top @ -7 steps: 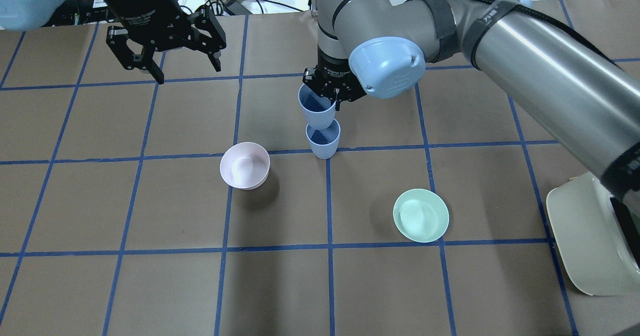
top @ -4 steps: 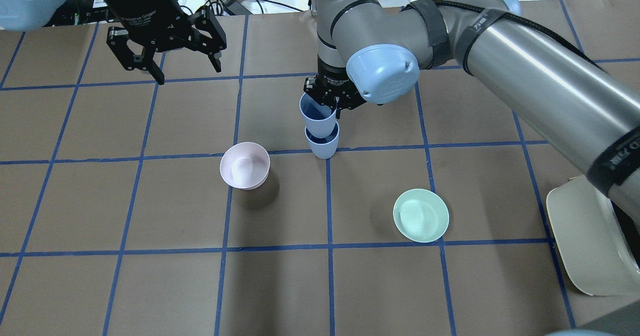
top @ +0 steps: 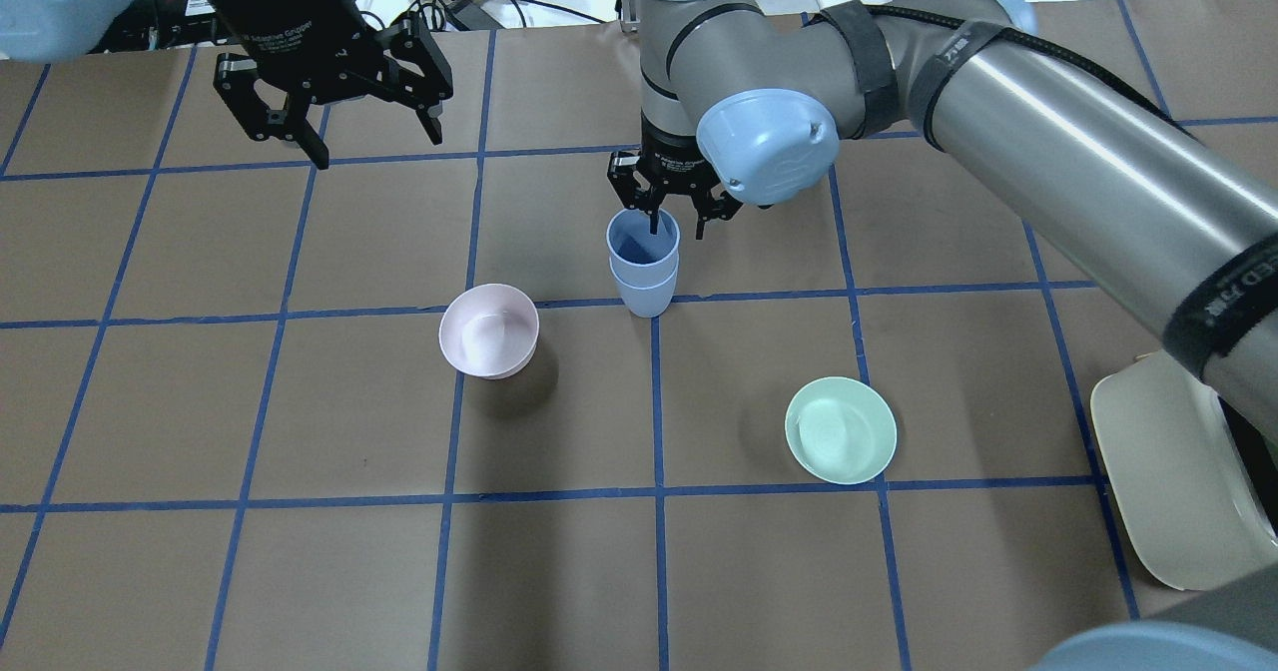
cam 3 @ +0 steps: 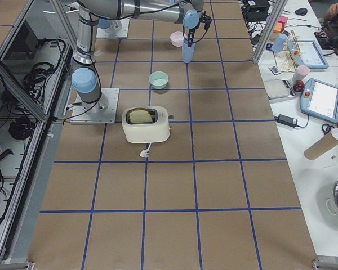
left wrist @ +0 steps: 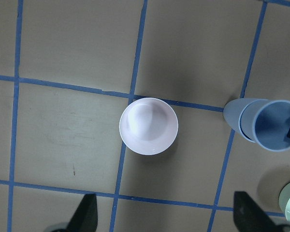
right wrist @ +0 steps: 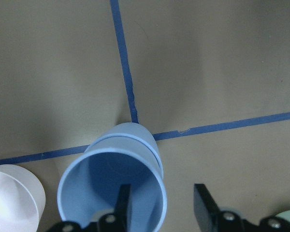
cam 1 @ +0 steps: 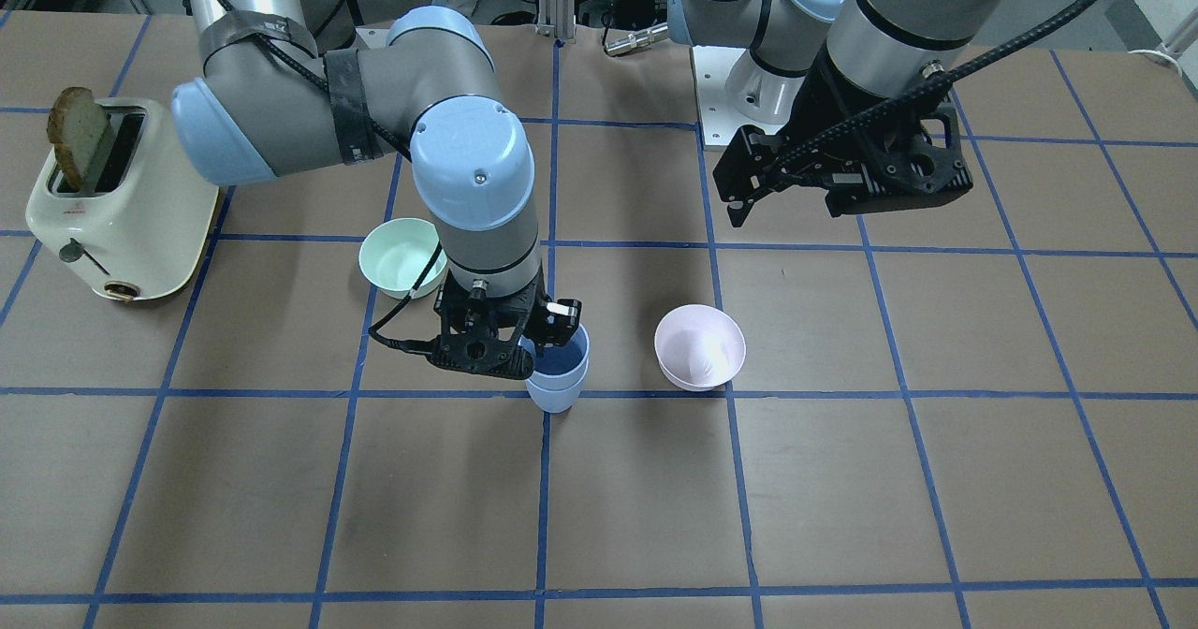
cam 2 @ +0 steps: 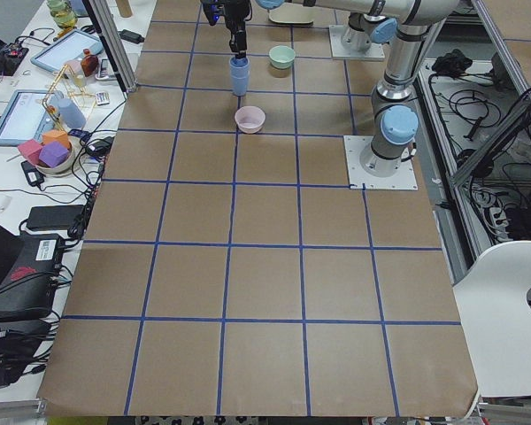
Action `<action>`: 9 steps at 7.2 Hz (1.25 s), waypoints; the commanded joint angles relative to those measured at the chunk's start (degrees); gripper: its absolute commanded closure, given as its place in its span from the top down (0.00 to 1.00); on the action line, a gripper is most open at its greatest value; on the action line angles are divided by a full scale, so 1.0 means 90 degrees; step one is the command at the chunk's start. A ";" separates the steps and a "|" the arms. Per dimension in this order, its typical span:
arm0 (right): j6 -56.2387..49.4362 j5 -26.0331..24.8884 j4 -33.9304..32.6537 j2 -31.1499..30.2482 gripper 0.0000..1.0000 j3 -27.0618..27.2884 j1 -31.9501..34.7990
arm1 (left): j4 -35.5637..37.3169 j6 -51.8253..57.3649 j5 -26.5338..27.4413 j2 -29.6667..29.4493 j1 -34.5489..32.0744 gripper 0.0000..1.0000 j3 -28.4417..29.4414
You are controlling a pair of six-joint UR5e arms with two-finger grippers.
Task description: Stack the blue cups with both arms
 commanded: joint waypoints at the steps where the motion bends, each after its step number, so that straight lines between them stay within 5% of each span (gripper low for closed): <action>1: -0.0943 -0.0316 0.0137 -0.0160 1.00 -0.0453 -0.0621 | 0.0014 -0.0001 0.0002 0.0003 0.0000 1.00 0.0002; 3: -0.1626 -0.0270 0.1080 -0.0773 1.00 -0.0515 -0.1441 | 0.0024 -0.0001 -0.0008 0.0003 0.0000 1.00 0.0011; 6: -0.2313 -0.0348 0.1952 -0.1487 1.00 -0.0320 -0.1709 | 0.0024 -0.0001 0.0002 0.0013 0.0009 1.00 0.0002; 9: -0.2733 -0.0270 0.1449 -0.1821 1.00 0.0130 -0.2068 | 0.0024 -0.0001 0.0002 0.0013 0.0019 1.00 0.0021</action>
